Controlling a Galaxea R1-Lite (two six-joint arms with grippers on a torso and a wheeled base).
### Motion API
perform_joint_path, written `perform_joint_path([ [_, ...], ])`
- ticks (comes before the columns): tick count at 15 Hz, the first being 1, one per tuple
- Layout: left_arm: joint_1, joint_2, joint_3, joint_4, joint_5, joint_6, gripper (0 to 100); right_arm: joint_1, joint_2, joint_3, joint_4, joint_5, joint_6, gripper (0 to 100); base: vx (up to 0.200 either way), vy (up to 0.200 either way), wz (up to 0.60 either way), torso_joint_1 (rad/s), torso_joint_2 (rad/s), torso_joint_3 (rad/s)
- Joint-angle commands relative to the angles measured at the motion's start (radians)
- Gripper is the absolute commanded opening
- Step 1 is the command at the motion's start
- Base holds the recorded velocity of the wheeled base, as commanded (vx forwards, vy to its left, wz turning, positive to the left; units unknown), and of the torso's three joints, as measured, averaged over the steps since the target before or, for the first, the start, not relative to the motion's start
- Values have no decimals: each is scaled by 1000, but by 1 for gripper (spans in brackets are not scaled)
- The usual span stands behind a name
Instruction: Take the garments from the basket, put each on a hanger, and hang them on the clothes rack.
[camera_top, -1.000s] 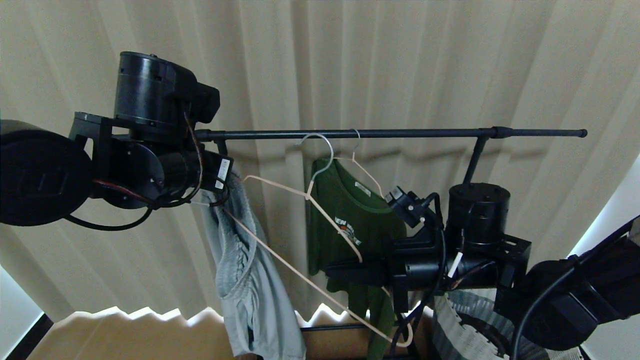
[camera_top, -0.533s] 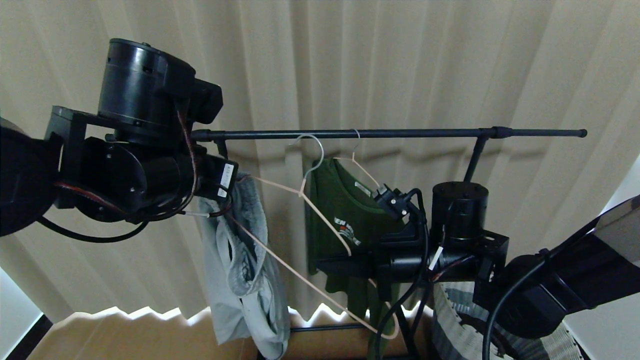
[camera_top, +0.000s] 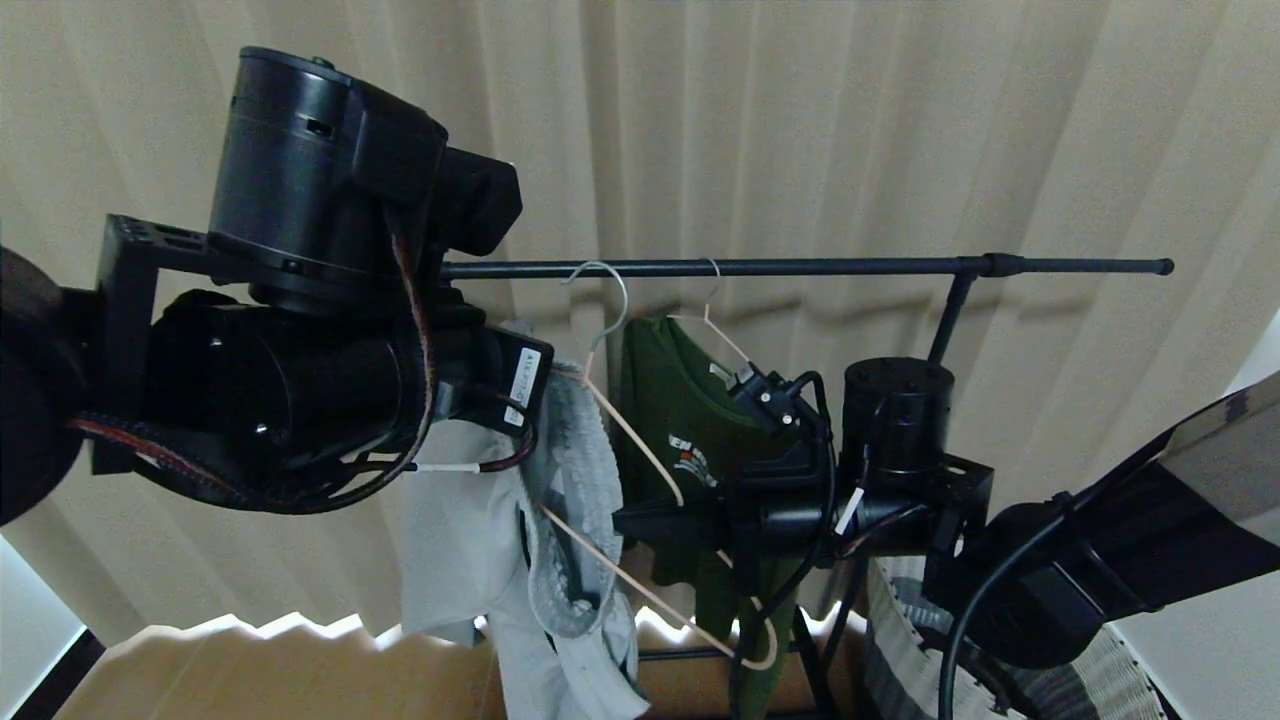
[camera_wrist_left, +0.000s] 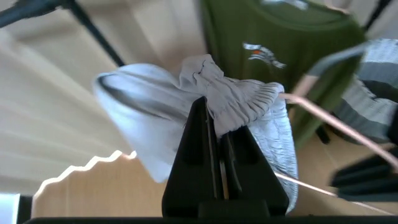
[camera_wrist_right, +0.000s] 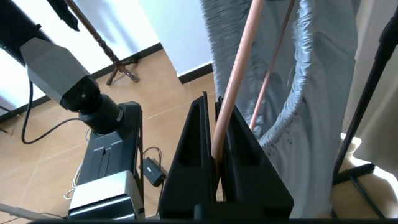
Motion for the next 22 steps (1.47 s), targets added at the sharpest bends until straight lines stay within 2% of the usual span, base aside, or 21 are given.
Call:
perform_joint_path([
  [1,-15,-2,1,0,-1,0,0,1,-1,-2,1,-1,-1,0,0,0,0,0,0,0],
  [10,-36,-32,52,-12,-29,-17,0,-1,-24,12,0,-1,-9,0,0,0,0,0,0,0],
  [11,-36,-32,52,-12,-29,-17,100,-1,-24,12,0,-1,-9,0,0,0,0,0,0,0],
  [14,-57,-38,67,-28,-44,-17,100,-1,-50,23,-2,-1,-10,0,0,0,0,0,0,0],
  [16,-57,-37,87,-65,-44,-17,100,-3,-60,23,-2,-1,-45,0,0,0,0,0,0,0],
  [20,-57,-64,164,-161,-49,-9,100,-15,-60,32,-2,-1,-61,0,0,0,0,0,0,0],
  [22,-44,-104,231,-258,-64,-8,100,-21,-97,76,1,-1,-61,0,0,0,0,0,0,0],
])
